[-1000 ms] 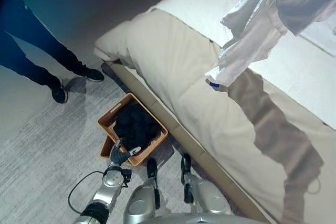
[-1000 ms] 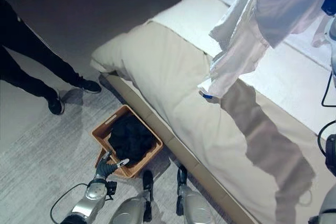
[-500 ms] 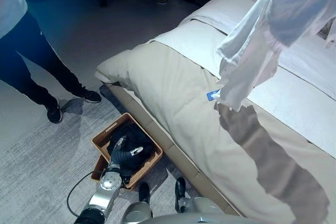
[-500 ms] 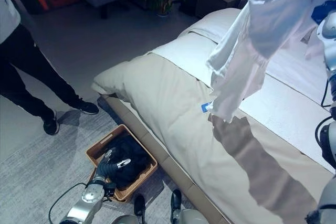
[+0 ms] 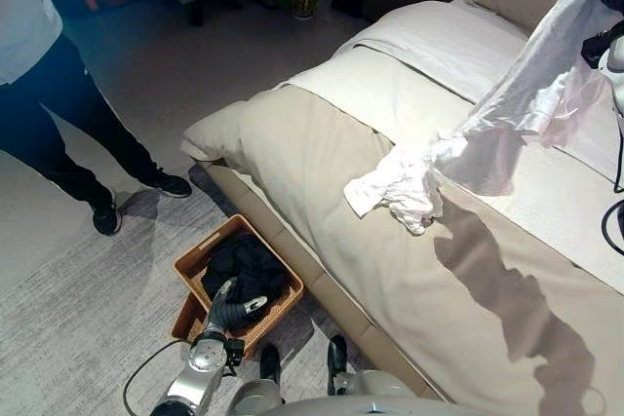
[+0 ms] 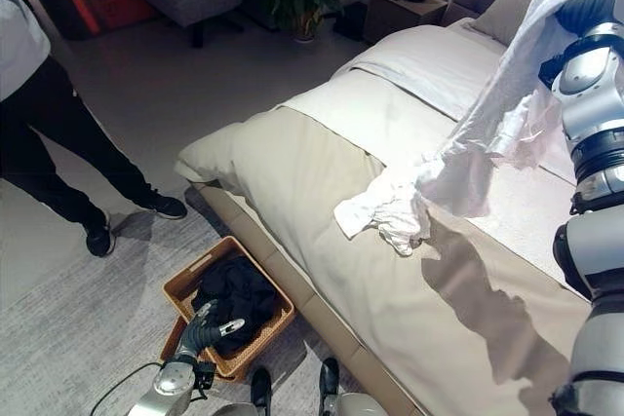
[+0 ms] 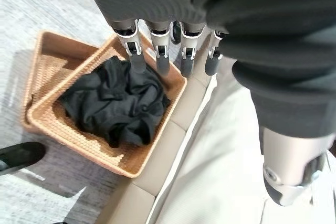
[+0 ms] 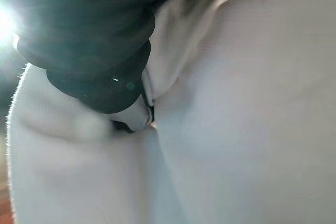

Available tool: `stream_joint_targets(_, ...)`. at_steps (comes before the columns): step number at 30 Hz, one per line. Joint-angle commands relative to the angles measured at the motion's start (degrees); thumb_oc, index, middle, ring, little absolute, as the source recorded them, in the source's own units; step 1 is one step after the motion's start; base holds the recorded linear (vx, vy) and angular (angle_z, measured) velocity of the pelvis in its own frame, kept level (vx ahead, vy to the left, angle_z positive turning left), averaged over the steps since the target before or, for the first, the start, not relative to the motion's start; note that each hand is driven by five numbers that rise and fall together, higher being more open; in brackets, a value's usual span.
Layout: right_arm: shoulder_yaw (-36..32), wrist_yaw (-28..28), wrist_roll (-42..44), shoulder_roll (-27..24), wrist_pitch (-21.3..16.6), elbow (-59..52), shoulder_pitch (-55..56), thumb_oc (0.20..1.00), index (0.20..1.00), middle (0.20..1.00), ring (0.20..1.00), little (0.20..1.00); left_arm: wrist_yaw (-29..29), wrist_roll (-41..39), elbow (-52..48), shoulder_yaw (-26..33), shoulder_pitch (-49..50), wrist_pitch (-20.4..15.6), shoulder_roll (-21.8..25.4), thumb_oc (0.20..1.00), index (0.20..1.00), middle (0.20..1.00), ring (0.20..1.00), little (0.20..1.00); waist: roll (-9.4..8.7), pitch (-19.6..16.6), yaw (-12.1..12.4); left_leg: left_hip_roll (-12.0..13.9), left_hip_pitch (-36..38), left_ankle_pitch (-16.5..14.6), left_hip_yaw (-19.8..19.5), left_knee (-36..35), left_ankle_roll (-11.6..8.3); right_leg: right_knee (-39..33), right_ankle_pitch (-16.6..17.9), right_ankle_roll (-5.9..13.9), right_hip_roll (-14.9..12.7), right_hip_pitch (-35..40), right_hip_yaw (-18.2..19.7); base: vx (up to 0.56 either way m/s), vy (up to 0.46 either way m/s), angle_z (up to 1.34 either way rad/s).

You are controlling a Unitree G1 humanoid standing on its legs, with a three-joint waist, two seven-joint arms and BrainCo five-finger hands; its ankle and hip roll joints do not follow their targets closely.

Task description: Pick up clothes into the bucket

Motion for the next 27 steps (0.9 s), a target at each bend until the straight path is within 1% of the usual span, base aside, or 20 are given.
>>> stream_joint_targets(1,3.21,-1.89,0.66,-3.32,-2.4,1.32,-10.89,0.2,0.2,0.2,0.2,0.2,0.25,-0.28,-0.9,-1.83,-1.63,-1.91,1.24,1.0,1.0,1.0,1.0,1.0,-2.51,-1.3,1.78,1.5,1.03,-6.09,-2.3,4.2,-1.57,5.62,-3.45,5.96,-5.43,0.84,-0.14,0.0,0.0,0.07)
stream_joint_targets(6,2.22,-2.16,1.76,-3.58,-2.8,1.21,-10.55,0.2,0.2,0.2,0.2,0.2,0.21,-0.24,-0.9,-2.31,-2.08,-1.95,0.99,1.0,1.0,1.0,1.0,1.0,-2.53,-1.45,1.7,1.49,1.11,-6.04,-2.57,4.15,-1.63,5.56,-3.6,5.96,-5.47,1.11,-0.34,0.0,-0.002,0.03)
stream_joint_targets(8,1.34,-3.59,2.31,-3.85,-3.04,0.32,-10.78,0.2,0.2,0.2,0.2,0.2,-0.27,-1.34,-3.48,-2.38,-2.18,-2.26,1.27,1.0,1.0,1.0,1.0,1.0,-2.39,-1.57,1.72,1.48,1.23,-6.03,-2.77,3.97,-1.62,5.52,-3.65,5.99,-5.59,1.25,-0.53,0.0,0.002,0.04)
stream_joint_targets(10,-0.45,-6.0,2.45,-4.77,-3.78,-2.87,-9.92,0.2,0.2,0.2,0.2,0.2,-0.37,-1.76,-6.19,-2.05,-2.49,-2.78,1.8,1.0,1.0,1.0,1.0,1.0,-2.05,-1.7,1.61,1.45,1.39,-6.06,-2.85,3.88,-1.6,5.46,-3.76,6.03,-5.65,1.46,-0.6,0.01,0.01,0.05)
stream_joint_targets(11,-1.94,-7.69,2.13,-5.23,-4.22,-5.36,-9.04,0.2,0.2,0.2,0.2,0.2,-0.41,-1.96,-8.61,-1.87,-2.7,-2.97,2.54,1.0,1.0,1.0,1.0,1.0,-1.94,-1.8,1.6,1.43,1.5,-6.16,-2.95,3.88,-1.57,5.44,-3.81,6.07,-5.69,1.6,-0.7,0.02,0.005,0.07)
stream_joint_targets(15,-3.23,-9.69,1.67,-7.04,-4.96,-11.6,-9.0,0.2,0.2,0.2,0.2,0.2,-1.07,-3.64,-19.81,0.05,-4.02,-4.85,6.57,1.0,1.0,1.0,1.0,1.0,-1.6,-2.51,1.53,1.33,1.87,-6.25,-3.16,3.75,-1.58,5.4,-4.01,6.16,-5.84,2.08,-1.01,0.02,0.005,0.08)
stream_joint_targets(16,-3.43,-9.94,1.69,-7.25,-5.1,-13.37,-9.34,0.2,0.2,0.2,0.2,0.2,-1.84,-5.12,-23.17,0.41,-4.89,-5.31,7.97,1.0,1.0,1.0,1.0,1.0,-1.54,-2.85,1.41,1.3,2.05,-6.29,-3.15,3.68,-1.59,5.39,-4.11,6.18,-5.87,2.26,-0.95,0.03,0.006,0.1)
stream_joint_targets(19,-3.1,-9.48,2.33,-7.21,-5.48,-16.28,-9.56,0.2,0.2,0.2,0.2,0.2,-3.19,-8.69,-30.43,1.63,-7.01,-6.26,10.14,1.0,1.0,1.0,1.0,1.0,-1.53,-3.6,1.07,1.39,2.59,-6.42,-3.15,3.52,-1.67,5.34,-4.31,6.16,-5.92,2.81,-1.03,0.02,-0.003,0.03)
stream_joint_targets(22,-3.48,-8.75,3.35,-6.55,-6.12,-21.36,-8.64,0.2,0.2,0.2,0.2,0.2,-3.96,-10.82,-38.03,2.69,-11.67,-6.84,12.77,1.0,1.0,1.0,1.0,1.0,-1.36,-4.65,0.37,1.47,3.43,-6.56,-3.02,3.17,-1.73,5.3,-4.57,6.06,-5.9,3.48,-1.02,0.04,-0.005,0.01)
stream_joint_targets(24,-3.62,-7.43,4.2,-5.52,-6.58,-25.19,-7.23,0.2,0.2,0.2,0.2,0.2,-3.83,-11.6,-40.98,2.38,-16.47,-7.14,14.25,1.0,1.0,1.0,1.0,1.0,-1.32,-5.42,-0.21,1.61,4.09,-6.62,-2.82,2.94,-1.85,5.24,-4.73,6.02,-5.94,4.03,-1.0,0.04,-0.009,-0.01)
stream_joint_targets(25,-3.98,-7.41,4.16,-5.65,-6.44,-25.48,-6.91,0.2,0.2,0.2,0.2,0.2,-3.81,-11.65,-40.98,2.29,-16.6,-7.08,14.35,1.0,1.0,1.0,1.0,1.0,-1.4,-5.3,-0.14,1.63,4.2,-6.63,-2.85,2.89,-1.86,5.22,-4.75,6.02,-5.92,4.14,-1.03,0.04,-0.017,0.01)
stream_joint_targets(26,-3.74,-5.93,5.05,-5.19,-6.84,-28.75,-5.55,0.2,0.2,0.2,0.2,0.2,-3.35,-11.5,-41.6,1.59,-21.08,-7.26,14.97,1.0,1.0,1.0,1.0,1.0,-1.33,-5.98,-0.69,1.63,4.73,-6.75,-2.65,2.71,-1.89,5.17,-4.84,5.98,-5.87,4.51,-1.02,0.0,0.0,0.0)
stream_joint_targets(27,-3.96,-5.9,5.04,-5.33,-6.76,-28.92,-5.35,0.2,0.2,0.2,0.2,0.2,-3.32,-11.5,-41.49,1.44,-21.25,-7.28,14.98,1.0,1.0,1.0,1.0,1.0,-1.38,-5.9,-0.6,1.63,4.79,-6.75,-2.66,2.68,-1.9,5.15,-4.85,5.98,-5.86,4.57,-1.04,0.04,-0.02,0.04)
